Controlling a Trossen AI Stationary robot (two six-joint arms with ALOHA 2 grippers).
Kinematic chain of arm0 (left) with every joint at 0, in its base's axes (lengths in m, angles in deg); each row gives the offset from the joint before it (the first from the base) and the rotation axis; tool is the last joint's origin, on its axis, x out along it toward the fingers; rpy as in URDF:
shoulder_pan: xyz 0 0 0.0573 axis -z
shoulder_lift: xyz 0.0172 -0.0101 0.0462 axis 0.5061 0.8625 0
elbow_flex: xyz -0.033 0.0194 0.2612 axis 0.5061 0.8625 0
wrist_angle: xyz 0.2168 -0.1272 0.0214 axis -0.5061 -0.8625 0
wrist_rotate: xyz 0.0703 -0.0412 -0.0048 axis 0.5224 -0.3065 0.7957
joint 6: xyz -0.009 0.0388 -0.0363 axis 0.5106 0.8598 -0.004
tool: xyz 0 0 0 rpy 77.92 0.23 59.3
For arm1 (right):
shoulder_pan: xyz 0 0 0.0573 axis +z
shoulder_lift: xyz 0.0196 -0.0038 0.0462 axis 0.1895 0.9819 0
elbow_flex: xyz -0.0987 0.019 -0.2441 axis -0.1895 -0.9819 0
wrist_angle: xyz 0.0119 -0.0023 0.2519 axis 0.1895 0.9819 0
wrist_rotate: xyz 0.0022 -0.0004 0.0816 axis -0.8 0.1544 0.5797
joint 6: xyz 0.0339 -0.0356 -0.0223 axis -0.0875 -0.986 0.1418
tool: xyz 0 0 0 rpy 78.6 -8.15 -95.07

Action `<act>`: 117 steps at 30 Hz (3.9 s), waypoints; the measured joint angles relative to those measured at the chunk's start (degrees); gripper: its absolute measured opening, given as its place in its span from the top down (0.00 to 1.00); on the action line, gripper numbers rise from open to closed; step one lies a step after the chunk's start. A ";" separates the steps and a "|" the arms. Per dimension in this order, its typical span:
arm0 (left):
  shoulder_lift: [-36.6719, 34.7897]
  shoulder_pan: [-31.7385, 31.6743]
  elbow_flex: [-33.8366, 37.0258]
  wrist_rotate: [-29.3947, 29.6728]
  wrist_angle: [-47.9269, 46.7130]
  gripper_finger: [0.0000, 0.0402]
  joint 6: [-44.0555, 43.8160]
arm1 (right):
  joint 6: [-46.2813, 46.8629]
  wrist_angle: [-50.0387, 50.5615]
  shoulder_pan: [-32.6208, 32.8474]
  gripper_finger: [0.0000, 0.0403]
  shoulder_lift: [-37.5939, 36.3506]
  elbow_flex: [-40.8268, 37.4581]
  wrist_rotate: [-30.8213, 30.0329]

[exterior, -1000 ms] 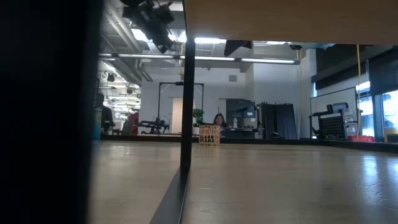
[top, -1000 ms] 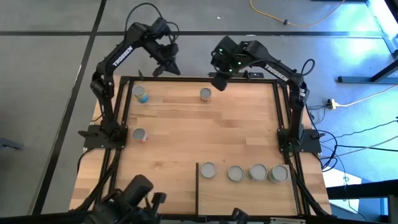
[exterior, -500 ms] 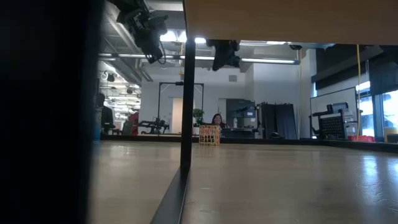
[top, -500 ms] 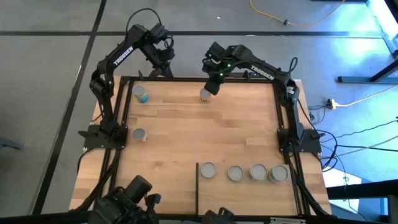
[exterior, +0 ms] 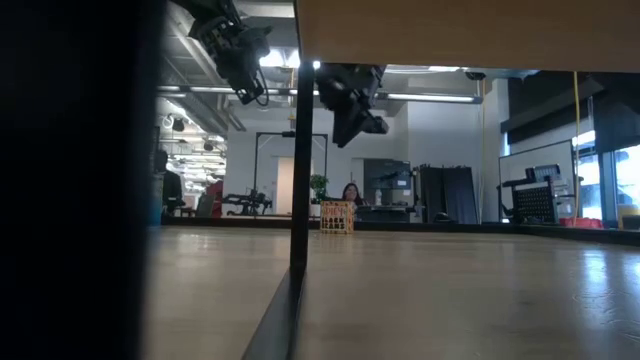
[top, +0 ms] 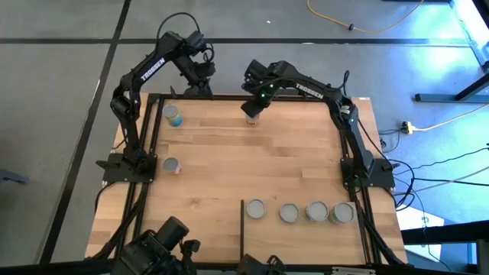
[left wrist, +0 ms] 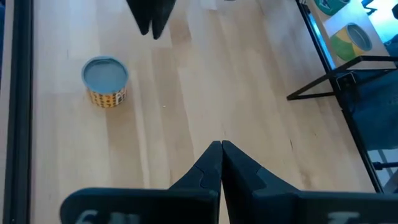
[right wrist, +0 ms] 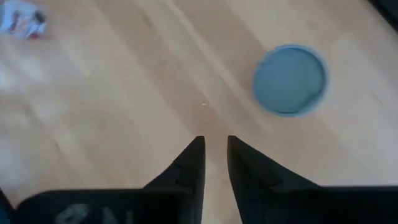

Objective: Pick and place cans onto a shelf
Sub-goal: Put the yellow canned black beans on the shelf

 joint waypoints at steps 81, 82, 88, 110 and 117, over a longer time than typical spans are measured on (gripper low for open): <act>0.02 1.31 -0.02 1.32 2.21 1.00 2.47 | -2.71 -4.49 10.70 0.82 11.17 0.02 -35.75; 0.02 1.34 -0.02 1.32 2.21 1.00 2.47 | -2.75 -4.46 10.55 0.82 11.17 0.02 -35.69; 0.03 1.31 -0.02 1.47 2.19 1.00 2.43 | -4.26 -4.33 9.83 0.82 11.17 0.02 -34.44; 0.04 1.33 -0.02 1.80 2.19 1.00 2.36 | -5.09 -4.02 9.89 0.82 11.17 0.02 -34.27; 0.04 1.33 -0.02 1.78 2.19 1.00 2.34 | -5.10 -4.17 9.89 0.82 11.17 0.02 -35.39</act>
